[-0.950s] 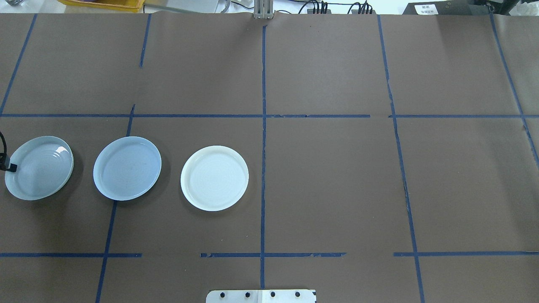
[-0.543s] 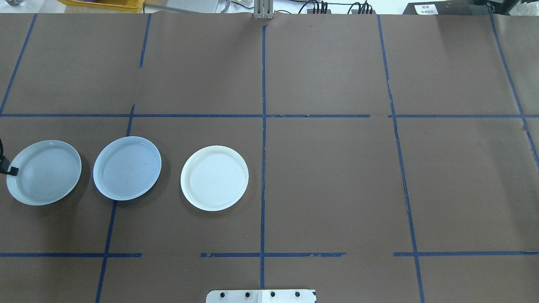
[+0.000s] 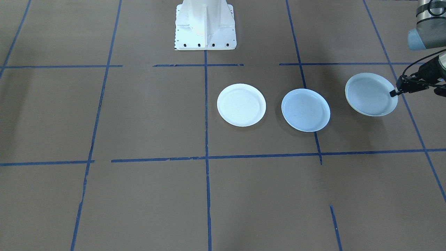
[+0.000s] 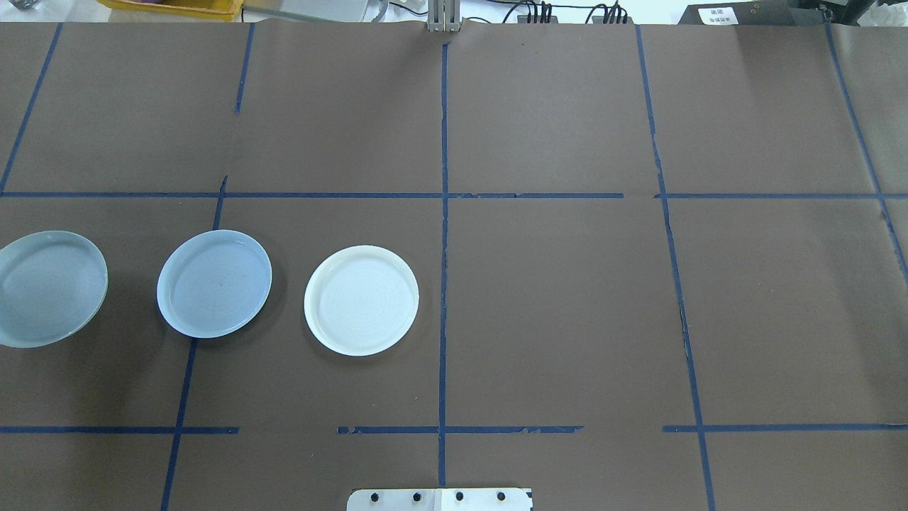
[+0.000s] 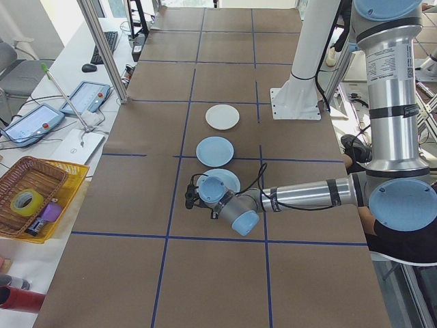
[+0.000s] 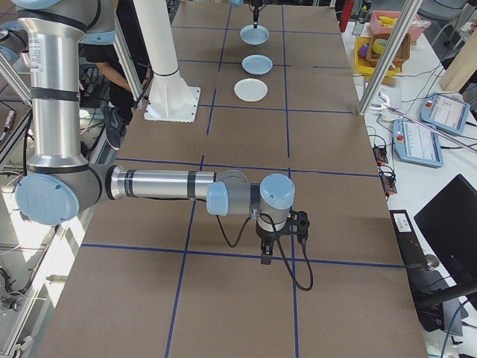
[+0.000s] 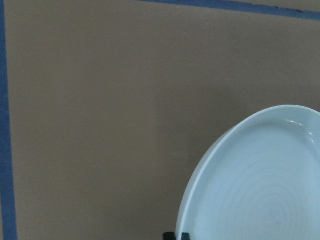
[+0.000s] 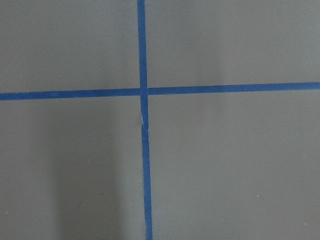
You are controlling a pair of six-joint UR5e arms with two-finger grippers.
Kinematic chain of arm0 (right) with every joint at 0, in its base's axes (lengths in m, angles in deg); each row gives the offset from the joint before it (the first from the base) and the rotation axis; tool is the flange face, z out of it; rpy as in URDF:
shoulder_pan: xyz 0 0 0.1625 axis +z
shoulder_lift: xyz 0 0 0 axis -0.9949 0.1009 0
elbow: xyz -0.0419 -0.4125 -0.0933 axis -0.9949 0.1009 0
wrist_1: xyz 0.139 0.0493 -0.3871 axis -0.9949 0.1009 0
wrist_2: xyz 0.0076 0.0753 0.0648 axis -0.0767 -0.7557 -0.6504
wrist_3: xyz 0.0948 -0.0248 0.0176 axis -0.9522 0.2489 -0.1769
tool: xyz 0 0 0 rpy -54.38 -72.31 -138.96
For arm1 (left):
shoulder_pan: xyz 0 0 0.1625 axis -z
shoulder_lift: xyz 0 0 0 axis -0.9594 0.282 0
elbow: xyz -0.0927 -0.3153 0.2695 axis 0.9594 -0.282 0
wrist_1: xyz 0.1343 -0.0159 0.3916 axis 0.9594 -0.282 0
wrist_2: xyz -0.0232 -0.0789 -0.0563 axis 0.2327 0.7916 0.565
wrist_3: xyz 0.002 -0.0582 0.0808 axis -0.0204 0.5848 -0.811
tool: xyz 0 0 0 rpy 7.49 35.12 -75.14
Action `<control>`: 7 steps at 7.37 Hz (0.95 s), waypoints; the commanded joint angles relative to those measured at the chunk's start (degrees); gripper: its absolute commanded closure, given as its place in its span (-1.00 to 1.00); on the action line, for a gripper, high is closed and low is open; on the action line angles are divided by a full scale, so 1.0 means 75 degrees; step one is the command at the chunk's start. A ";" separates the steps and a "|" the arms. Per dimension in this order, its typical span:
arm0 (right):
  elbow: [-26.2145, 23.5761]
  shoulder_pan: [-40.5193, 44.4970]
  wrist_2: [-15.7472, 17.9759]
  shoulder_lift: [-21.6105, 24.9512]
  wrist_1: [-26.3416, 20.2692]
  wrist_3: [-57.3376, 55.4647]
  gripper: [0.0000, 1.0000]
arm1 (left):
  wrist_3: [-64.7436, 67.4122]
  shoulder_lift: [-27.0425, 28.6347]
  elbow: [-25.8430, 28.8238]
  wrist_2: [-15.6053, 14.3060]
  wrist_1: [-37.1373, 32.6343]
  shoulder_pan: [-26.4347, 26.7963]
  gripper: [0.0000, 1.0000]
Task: Stack plate in center
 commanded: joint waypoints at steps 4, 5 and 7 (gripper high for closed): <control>0.0000 -0.0005 -0.0001 0.0000 0.0000 -0.0006 -1.00 | 0.2524 0.0347 -0.2161 -0.0943 0.1701 -0.0802 1.00; 0.0000 -0.0005 -0.0001 0.0000 0.0000 0.0006 -1.00 | 0.3123 0.0567 -0.2163 -0.1292 0.1514 -0.1261 1.00; 0.0000 -0.0005 -0.0001 0.0000 0.0000 -0.0006 -1.00 | 0.4331 0.0744 -0.1989 -0.1774 0.0755 -0.2188 1.00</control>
